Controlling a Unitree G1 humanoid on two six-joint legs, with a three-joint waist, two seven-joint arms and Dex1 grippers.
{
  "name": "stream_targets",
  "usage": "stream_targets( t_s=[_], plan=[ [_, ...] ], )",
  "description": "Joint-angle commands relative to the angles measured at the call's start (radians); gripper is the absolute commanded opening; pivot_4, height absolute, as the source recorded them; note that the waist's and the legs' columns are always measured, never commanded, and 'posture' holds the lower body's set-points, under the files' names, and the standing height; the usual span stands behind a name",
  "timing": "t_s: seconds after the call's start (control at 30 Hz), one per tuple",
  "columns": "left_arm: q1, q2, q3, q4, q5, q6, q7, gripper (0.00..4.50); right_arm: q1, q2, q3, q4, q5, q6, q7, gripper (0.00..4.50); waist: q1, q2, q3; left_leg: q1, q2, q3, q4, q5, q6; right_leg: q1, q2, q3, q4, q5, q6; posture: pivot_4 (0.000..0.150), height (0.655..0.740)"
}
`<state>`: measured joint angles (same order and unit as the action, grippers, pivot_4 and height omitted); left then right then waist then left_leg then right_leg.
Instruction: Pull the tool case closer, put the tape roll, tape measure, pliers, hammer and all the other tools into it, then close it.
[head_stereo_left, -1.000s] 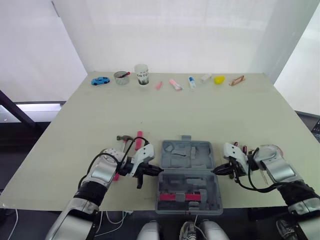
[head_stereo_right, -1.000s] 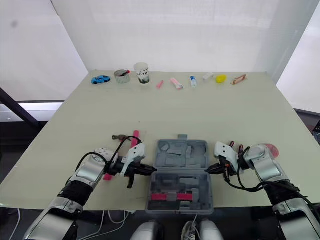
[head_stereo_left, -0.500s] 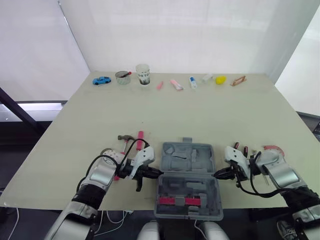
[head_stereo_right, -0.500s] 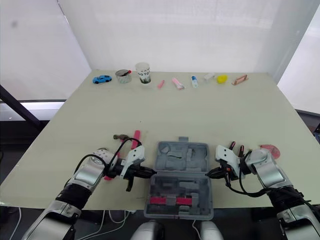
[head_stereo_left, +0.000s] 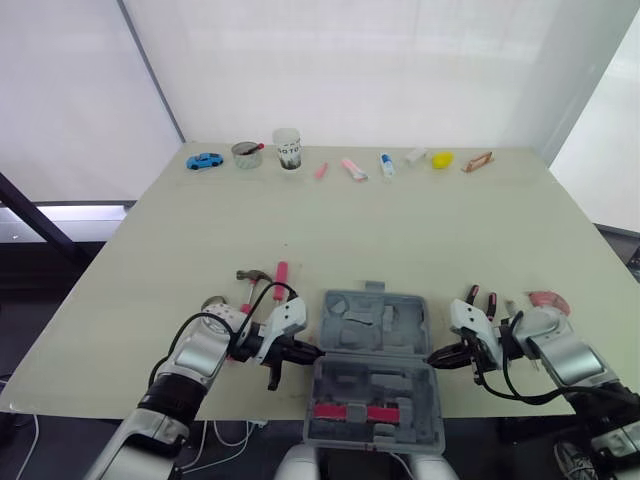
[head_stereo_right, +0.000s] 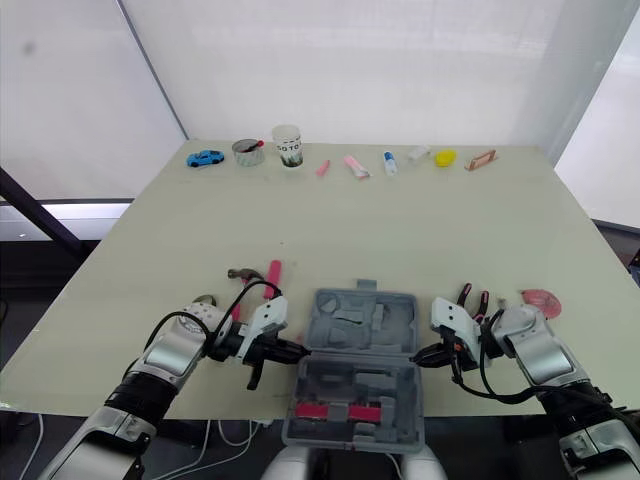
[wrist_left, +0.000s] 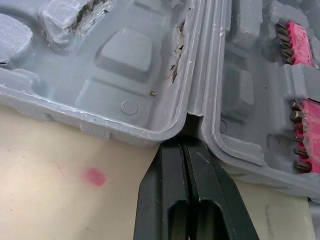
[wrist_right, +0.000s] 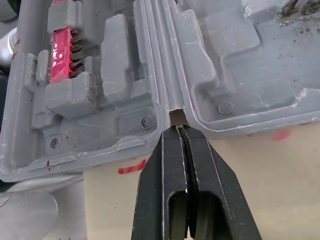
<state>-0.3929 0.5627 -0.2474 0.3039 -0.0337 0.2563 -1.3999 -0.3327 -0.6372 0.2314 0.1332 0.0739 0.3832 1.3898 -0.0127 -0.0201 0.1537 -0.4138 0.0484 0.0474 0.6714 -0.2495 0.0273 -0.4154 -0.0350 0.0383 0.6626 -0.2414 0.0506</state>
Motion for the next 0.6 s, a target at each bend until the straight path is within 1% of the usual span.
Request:
stream_targets(
  t_s=[0.03,0.3,0.6],
  plan=[
    [0.015,-0.033,-0.060,-0.051,-0.024,0.002,-0.020,0.03,-0.002,0.002,0.007,-0.063,0.052,-0.003,0.013,0.00,0.000,0.000,0.000,0.000,0.000,0.000,0.000,0.000,0.000,0.000,0.000,0.000,0.000,0.000,0.000,0.150,0.7400],
    [0.027,-0.032,-0.069,-0.068,-0.027,0.008,-0.023,0.03,0.009,-0.011,0.008,-0.073,0.065,0.004,0.003,0.00,0.001,0.000,0.000,0.000,0.000,0.000,0.000,0.000,0.000,0.000,0.000,0.000,0.000,0.000,0.000,0.150,0.7400],
    [0.024,-0.012,-0.063,-0.062,-0.028,0.008,-0.026,0.03,0.013,0.008,0.027,-0.084,0.068,0.014,-0.002,0.00,-0.001,0.000,0.000,0.000,0.000,0.000,0.000,0.000,0.000,0.000,0.000,0.000,0.000,0.000,0.000,0.150,0.7400]
  ],
)
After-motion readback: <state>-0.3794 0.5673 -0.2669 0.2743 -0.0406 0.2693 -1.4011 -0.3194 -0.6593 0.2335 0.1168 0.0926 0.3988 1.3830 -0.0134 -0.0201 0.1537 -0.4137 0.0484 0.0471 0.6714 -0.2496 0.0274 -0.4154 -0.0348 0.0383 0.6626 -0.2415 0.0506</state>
